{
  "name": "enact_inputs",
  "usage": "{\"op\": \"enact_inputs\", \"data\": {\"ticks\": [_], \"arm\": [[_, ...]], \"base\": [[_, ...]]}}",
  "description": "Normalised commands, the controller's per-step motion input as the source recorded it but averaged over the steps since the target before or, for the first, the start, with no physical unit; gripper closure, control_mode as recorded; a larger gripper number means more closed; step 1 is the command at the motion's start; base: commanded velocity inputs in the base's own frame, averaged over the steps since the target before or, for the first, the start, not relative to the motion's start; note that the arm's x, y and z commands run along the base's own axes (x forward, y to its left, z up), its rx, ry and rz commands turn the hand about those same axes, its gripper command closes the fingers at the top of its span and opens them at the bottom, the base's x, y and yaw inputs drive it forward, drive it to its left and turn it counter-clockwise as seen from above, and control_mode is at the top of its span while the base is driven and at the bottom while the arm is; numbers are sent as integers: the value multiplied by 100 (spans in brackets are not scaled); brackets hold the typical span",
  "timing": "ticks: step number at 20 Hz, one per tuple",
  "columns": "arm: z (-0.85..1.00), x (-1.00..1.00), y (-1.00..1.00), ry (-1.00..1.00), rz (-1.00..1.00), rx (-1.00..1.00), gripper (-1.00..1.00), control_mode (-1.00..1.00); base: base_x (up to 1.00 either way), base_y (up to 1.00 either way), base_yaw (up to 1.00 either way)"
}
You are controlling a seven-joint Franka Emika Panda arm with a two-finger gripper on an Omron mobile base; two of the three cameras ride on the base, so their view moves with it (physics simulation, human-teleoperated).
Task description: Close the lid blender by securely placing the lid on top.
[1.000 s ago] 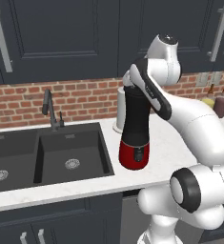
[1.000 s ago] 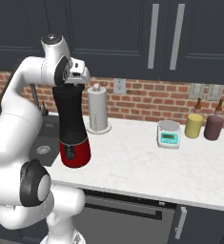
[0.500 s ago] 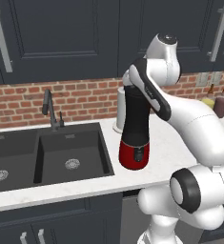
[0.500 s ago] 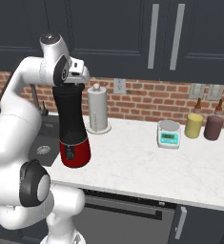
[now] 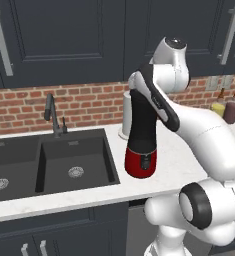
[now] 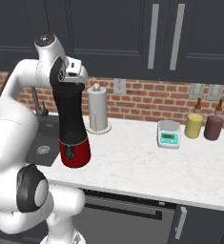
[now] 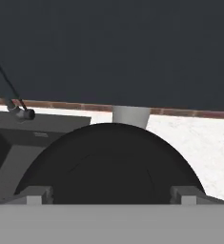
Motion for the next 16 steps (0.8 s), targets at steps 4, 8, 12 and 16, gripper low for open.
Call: {"op": "enact_inputs", "data": {"ticks": [4,8,12,16], "arm": [[0,-89,48,-22,0,-2,-100,-100],[-1,-100,84,-21,-1,-8,-100,-100],[-18,-100,100,-11,-2,-10,-100,-100],[-32,-100,99,-2,-4,-10,-100,-100]], "base": [[0,0,0],[0,0,0],[0,0,0],[0,0,0]]}}
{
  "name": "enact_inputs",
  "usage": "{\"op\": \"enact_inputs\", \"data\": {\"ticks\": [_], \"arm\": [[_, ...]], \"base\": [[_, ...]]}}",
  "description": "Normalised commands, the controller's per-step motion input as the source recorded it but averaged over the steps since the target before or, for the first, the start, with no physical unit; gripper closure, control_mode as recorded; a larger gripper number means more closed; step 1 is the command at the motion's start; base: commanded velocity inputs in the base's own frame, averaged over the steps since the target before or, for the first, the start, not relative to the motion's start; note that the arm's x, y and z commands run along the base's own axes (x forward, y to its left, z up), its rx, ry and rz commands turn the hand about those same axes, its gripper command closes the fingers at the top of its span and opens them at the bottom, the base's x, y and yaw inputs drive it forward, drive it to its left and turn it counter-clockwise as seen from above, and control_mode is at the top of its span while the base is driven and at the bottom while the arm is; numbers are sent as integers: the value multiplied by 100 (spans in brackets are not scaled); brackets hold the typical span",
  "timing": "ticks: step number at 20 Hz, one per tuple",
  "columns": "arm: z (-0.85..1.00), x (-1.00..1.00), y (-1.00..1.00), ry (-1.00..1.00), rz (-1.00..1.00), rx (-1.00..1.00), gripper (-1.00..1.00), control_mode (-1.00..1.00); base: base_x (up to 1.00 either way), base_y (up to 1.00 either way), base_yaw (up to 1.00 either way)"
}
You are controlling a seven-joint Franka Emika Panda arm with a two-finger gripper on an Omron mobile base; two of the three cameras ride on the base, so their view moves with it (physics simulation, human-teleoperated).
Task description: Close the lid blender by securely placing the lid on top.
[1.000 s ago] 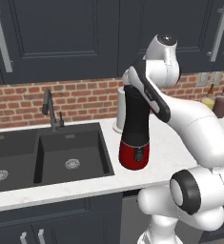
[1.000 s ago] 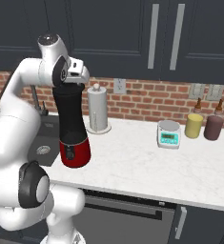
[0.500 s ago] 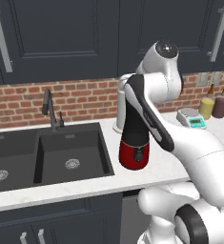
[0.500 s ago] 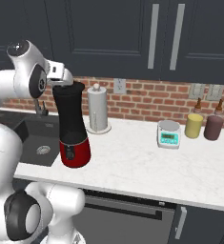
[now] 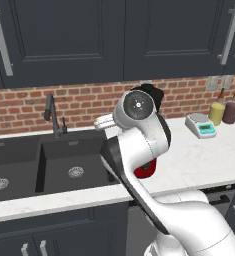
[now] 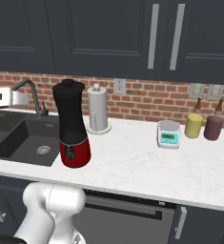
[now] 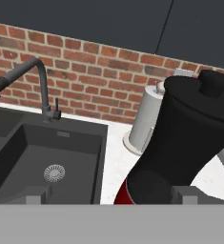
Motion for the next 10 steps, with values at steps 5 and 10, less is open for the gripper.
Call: {"op": "enact_inputs", "data": {"ticks": [5,10], "arm": [[-36,-100,72,5,-8,-6,-100,-100],[-26,-74,21,16,-5,1,-100,-100]], "base": [[0,0,0],[0,0,0]]}}
